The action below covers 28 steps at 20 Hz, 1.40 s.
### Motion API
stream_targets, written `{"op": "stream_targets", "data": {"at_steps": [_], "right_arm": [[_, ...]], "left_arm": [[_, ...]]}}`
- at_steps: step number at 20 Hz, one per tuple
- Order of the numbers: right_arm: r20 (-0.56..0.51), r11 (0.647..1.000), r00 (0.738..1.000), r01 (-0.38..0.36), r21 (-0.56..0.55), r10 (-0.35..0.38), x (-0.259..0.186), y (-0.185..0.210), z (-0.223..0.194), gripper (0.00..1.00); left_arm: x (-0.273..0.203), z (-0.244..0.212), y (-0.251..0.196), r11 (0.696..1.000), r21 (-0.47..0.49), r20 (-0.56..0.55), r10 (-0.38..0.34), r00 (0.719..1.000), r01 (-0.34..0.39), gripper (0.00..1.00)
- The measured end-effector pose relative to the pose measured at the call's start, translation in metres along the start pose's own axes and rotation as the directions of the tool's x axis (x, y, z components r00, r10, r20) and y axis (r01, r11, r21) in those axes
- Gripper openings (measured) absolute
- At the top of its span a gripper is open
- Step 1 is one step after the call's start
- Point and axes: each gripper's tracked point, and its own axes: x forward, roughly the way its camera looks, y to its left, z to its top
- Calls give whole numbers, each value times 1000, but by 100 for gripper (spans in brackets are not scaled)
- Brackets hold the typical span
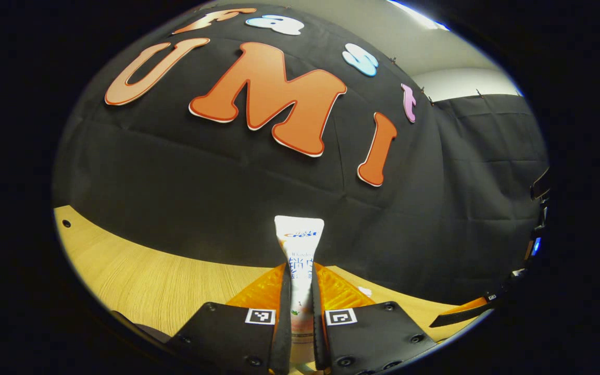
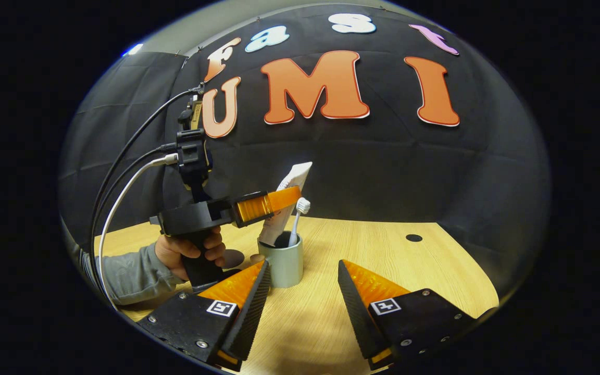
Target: Put the toothbrush and toothpaste on the desktop into the cup, then pick up the cup and place it on the coaster on the desktop.
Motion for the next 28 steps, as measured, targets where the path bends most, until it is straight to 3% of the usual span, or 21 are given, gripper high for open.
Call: {"op": "stream_targets", "data": {"at_steps": [1,2,5,10,12,13,14,15,17,18,19,20,23,28], "right_arm": [[-5,1000,1000,2,-4,-2,0,0,-1,83],[-6,1000,1000,0,-9,0,0,1,-2,79],[-9,1000,1000,0,-11,0,3,4,-3,79],[-27,1000,1000,-1,0,1,11,12,-10,78],[-32,1000,999,-2,6,2,13,17,-9,78],[-34,1000,999,-3,9,3,15,19,-8,78],[-37,1000,999,2,12,-1,17,21,-6,78],[-41,1000,999,6,14,-6,20,22,-5,78],[-49,1000,999,15,22,-14,23,25,-1,78],[-53,999,998,16,28,-14,26,28,2,78],[-64,999,998,19,31,-17,30,30,3,78],[-77,999,997,18,32,-15,34,33,3,78],[-130,999,991,27,18,-25,44,40,1,78],[-227,999,973,41,17,-36,65,52,-2,78]], "left_arm": [[0,-1,2,1000,-7,2,6,1000,-6,21],[1,-1,3,1000,-14,4,10,1000,-10,21],[-4,0,7,999,12,16,30,999,-30,24],[-10,-15,9,999,-7,-56,34,998,-34,31],[-20,-19,13,999,0,-83,50,995,-50,39],[-24,-21,16,999,14,-93,51,994,-50,36],[-29,-23,17,998,31,-109,54,993,-51,42],[-32,-23,16,998,47,-121,54,991,-48,39],[-42,-15,19,994,96,-116,68,991,-57,50],[-46,-7,20,990,124,-106,75,992,-61,65],[-51,-3,20,986,152,-104,79,991,-62,73],[-56,1,22,982,178,-107,85,991,-65,75],[-75,22,29,966,243,-79,111,991,-89,94],[-109,39,46,956,266,-78,148,986,-122,98]]}}
